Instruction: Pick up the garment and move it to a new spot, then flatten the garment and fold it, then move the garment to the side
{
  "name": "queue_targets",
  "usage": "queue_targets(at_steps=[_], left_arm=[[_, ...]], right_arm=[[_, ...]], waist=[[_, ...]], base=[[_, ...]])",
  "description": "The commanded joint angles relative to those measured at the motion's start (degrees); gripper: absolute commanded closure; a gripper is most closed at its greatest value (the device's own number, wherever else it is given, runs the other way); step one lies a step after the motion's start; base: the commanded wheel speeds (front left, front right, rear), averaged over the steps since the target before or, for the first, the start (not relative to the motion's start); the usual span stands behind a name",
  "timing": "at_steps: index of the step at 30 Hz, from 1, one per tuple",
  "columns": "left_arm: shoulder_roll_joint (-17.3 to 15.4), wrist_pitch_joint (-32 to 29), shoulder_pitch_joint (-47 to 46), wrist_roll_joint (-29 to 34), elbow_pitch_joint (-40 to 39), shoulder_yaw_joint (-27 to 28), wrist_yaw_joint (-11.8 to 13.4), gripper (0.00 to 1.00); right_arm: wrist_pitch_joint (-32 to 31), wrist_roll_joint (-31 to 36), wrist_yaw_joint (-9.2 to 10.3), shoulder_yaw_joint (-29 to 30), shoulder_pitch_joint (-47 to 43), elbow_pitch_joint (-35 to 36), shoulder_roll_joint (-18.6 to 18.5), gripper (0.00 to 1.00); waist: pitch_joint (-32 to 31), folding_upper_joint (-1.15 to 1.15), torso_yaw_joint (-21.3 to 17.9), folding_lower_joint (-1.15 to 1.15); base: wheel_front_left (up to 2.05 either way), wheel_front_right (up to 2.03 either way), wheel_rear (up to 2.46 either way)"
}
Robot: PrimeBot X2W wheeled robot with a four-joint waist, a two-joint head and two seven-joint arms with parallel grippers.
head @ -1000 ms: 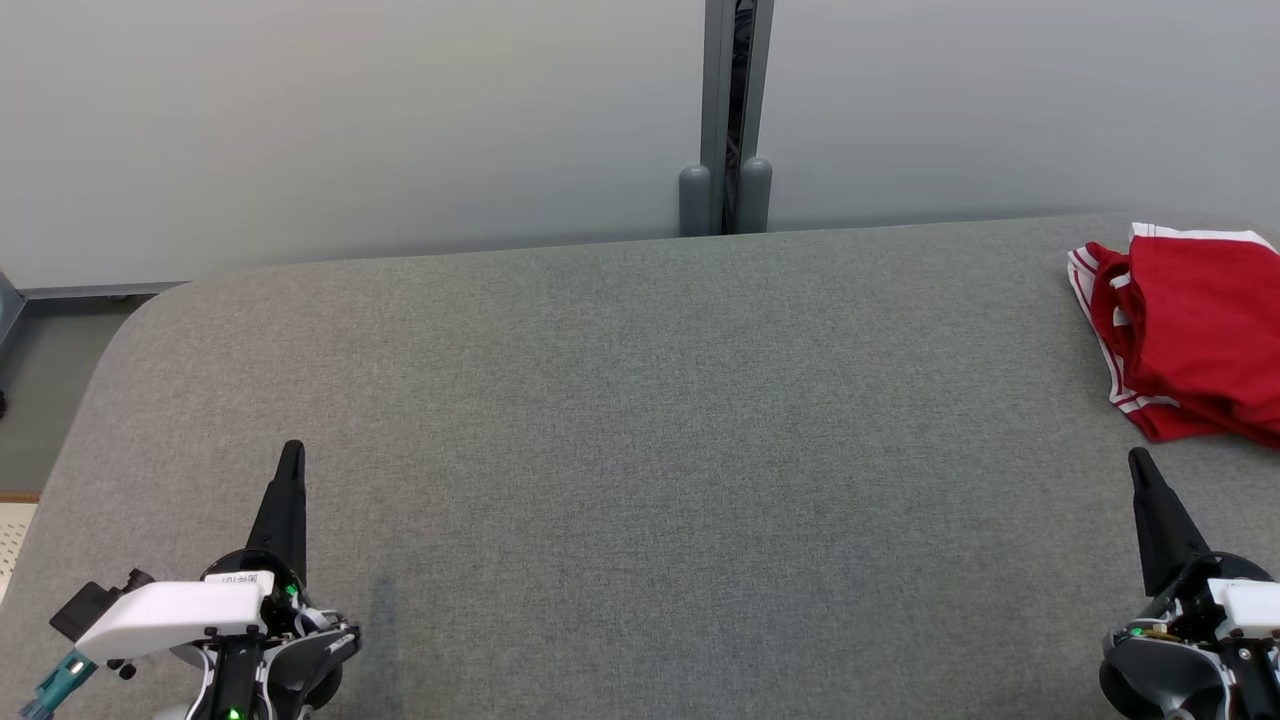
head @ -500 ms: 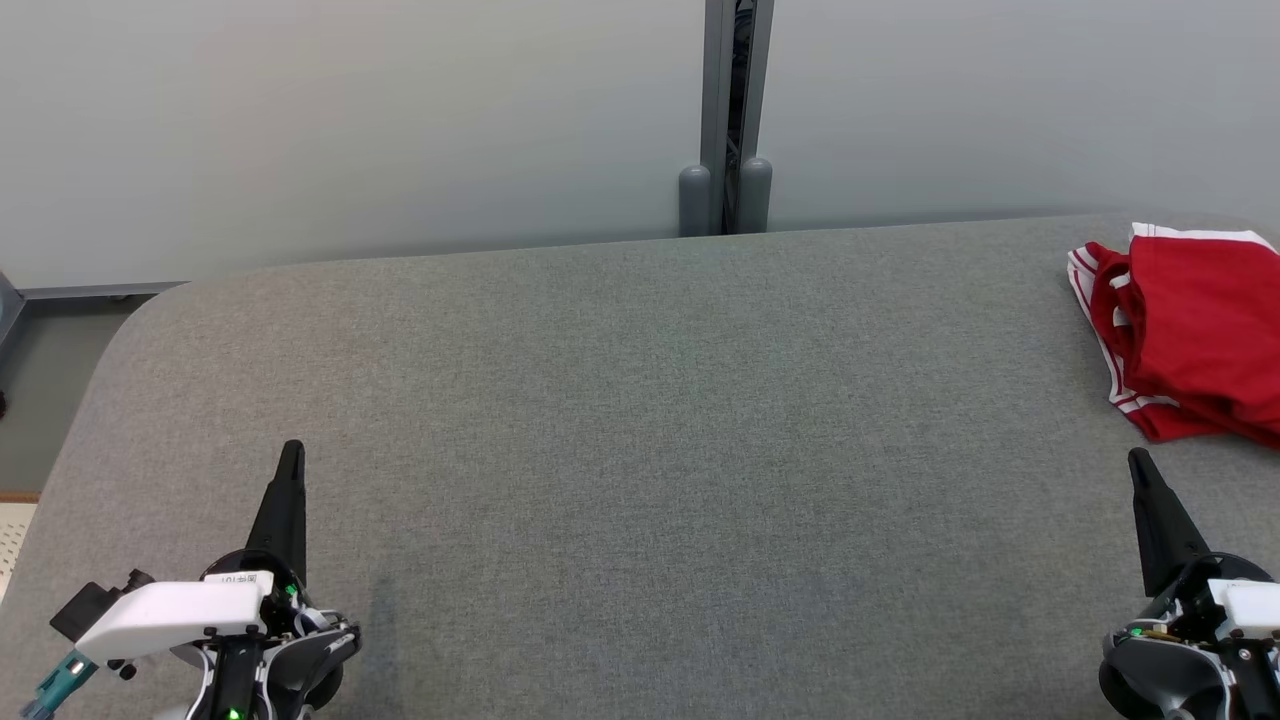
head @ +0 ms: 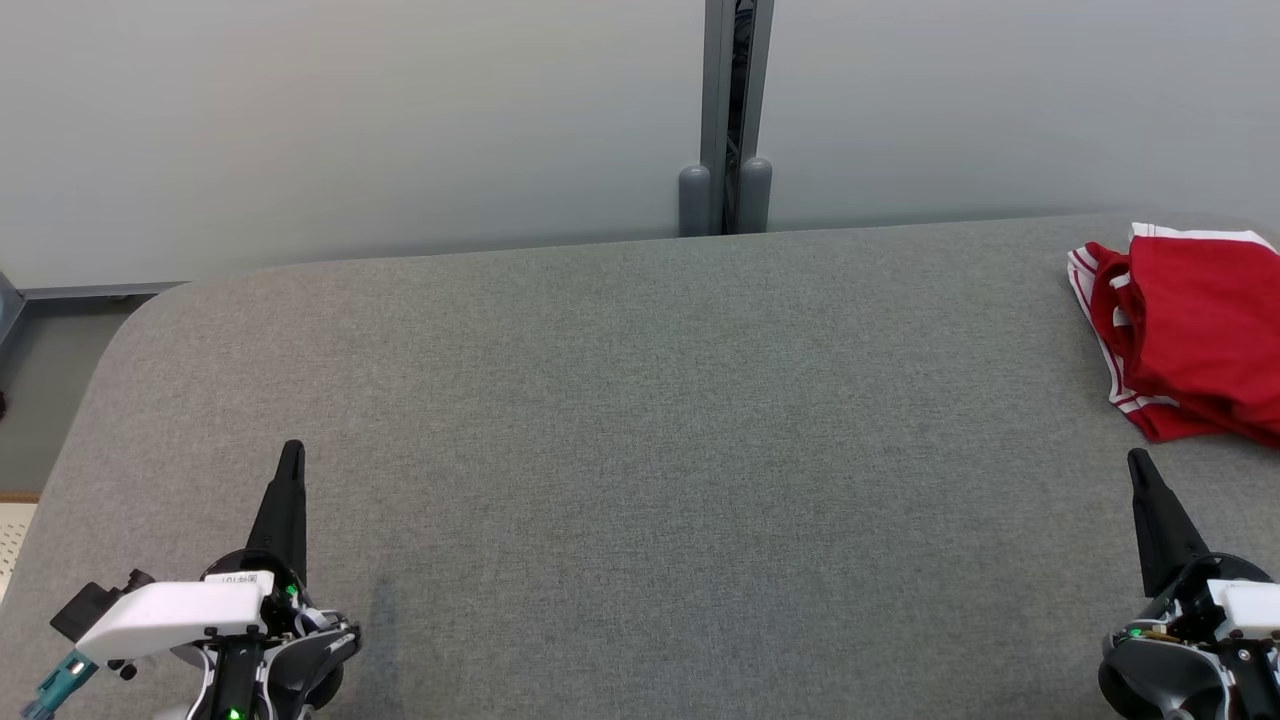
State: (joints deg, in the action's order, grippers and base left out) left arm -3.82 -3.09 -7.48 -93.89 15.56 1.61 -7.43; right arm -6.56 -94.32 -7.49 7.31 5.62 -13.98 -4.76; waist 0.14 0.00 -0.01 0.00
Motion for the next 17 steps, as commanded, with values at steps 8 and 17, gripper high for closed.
queue_targets(at_steps=[8, 17], left_arm=[[-0.1, -0.4, -0.9, 0.2, 0.1, 0.4, -0.3, 1.0], [0.0, -0.4, -0.9, 0.4, 0.1, 0.5, -0.3, 1.0]], right_arm=[[-0.5, 0.3, 0.0, 0.5, 0.7, -0.2, 0.0, 1.0], [-0.6, 0.6, 0.0, 0.7, 0.8, -0.2, 0.1, 1.0]], waist=[[0.0, 0.0, 0.0, 0.0], [0.0, 0.0, 0.0, 0.0]], base=[[0.0, 0.0, 0.0], [0.0, 0.0, 0.0]])
